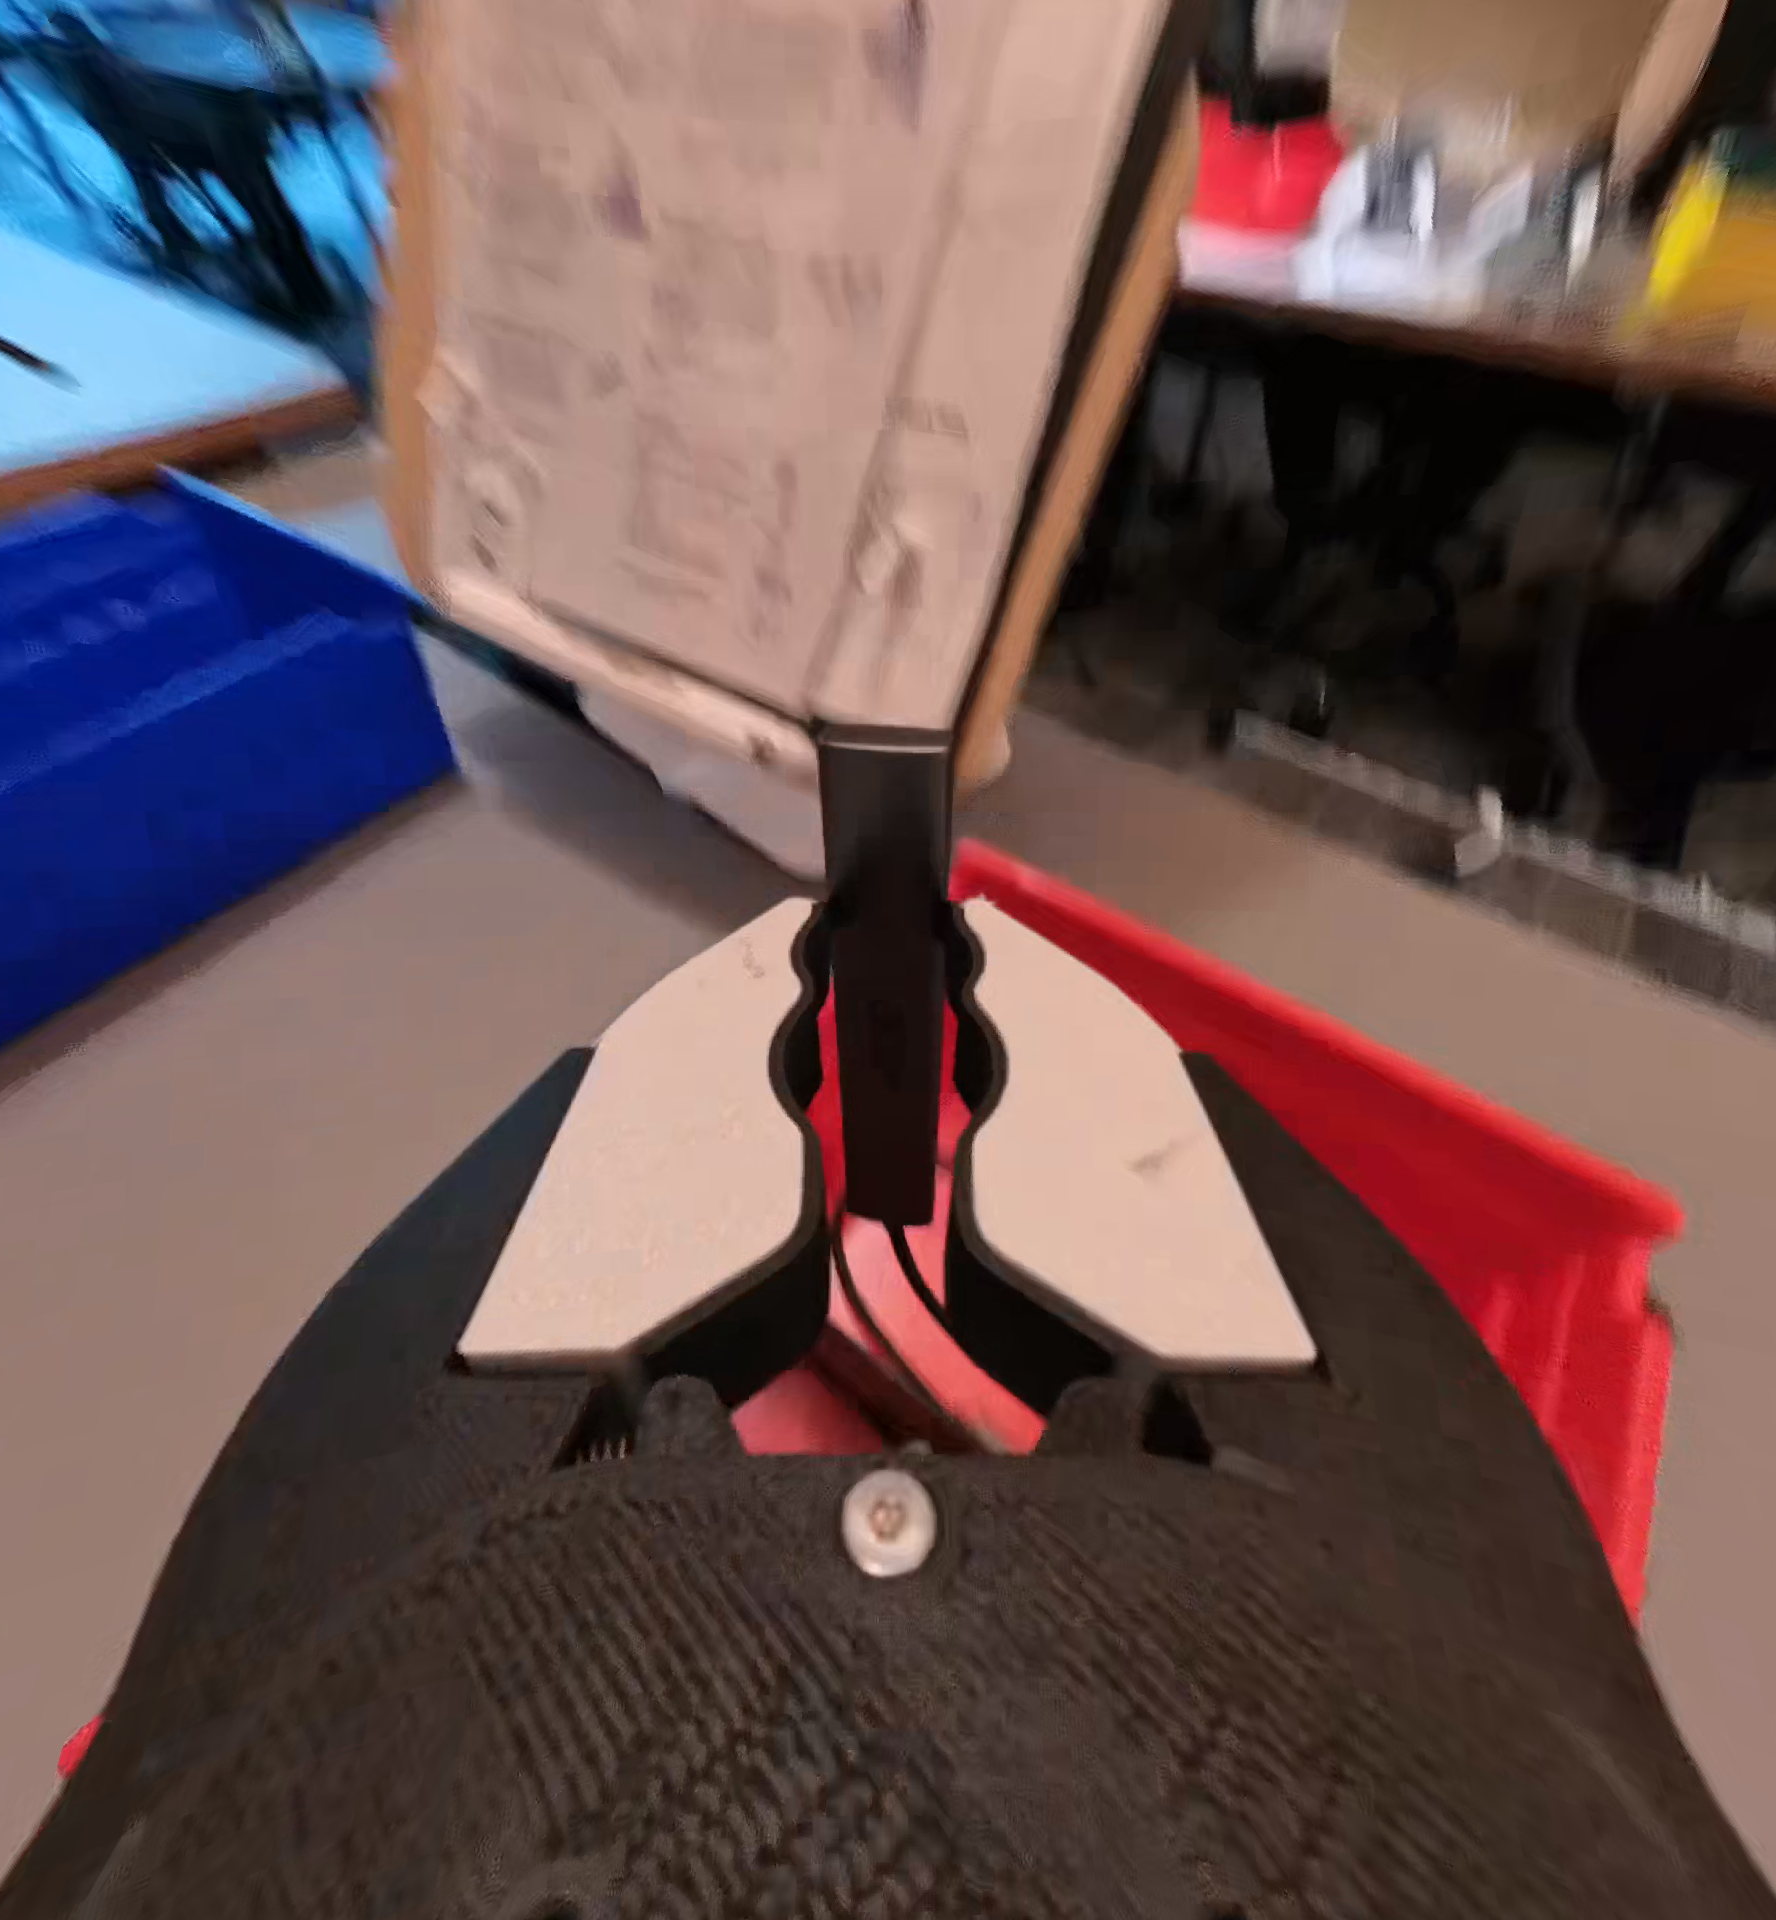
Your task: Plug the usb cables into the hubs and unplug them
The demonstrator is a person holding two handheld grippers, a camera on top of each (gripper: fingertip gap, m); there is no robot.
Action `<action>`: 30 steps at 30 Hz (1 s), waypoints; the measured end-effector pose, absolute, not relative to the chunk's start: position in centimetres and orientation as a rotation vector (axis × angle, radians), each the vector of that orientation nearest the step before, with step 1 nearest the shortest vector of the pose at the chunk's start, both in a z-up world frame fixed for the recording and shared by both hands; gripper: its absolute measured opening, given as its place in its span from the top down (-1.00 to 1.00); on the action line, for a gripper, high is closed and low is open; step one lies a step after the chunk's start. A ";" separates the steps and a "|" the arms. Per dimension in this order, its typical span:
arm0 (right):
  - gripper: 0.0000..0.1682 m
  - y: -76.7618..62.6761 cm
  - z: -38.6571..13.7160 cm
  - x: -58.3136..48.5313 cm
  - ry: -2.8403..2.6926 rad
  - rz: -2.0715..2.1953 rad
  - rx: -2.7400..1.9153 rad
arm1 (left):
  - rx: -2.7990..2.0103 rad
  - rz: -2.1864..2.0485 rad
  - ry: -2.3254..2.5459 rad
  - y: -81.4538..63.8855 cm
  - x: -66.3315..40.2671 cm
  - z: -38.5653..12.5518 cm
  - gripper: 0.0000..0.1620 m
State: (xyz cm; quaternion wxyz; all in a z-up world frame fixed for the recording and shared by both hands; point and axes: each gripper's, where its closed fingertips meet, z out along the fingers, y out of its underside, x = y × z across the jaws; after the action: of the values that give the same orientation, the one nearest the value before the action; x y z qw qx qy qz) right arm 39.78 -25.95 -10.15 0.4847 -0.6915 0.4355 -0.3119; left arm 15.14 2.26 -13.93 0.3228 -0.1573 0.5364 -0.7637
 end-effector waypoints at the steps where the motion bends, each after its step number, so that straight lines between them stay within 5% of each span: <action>1: 0.68 -27.1 -12.1 40.1 1.190 -0.747 -1.763 | -0.411 -2.005 1.410 2.2 15.1 -13.9 0.34; 3: 0.32 -30.1 -14.7 40.1 1.389 -0.833 -1.904 | -0.411 -2.004 1.411 2.2 15.1 -14.0 0.35; 6: 0.46 -30.3 -14.0 39.2 1.379 -0.868 -1.870 | -0.410 -2.009 1.406 2.3 15.1 -13.9 0.36; 13: 0.42 -25.2 -12.4 29.8 1.236 -0.757 -1.624 | -0.410 -2.006 1.403 2.3 15.1 -13.9 0.36; 18: 0.48 -23.3 -15.8 21.3 1.238 -0.867 -1.573 | -0.439 -1.977 1.406 2.3 15.4 -14.0 0.39; 30: 0.42 -24.8 -17.9 20.3 1.253 -0.876 -1.579 | -0.456 -1.497 1.972 -7.7 19.3 -20.0 0.34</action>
State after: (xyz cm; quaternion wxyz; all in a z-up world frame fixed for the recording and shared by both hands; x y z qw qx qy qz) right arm 20.35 -24.75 -17.91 0.4546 -0.6398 0.5080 -0.3549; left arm 19.28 -7.69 -19.98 0.3071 -0.1722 0.7455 -0.5659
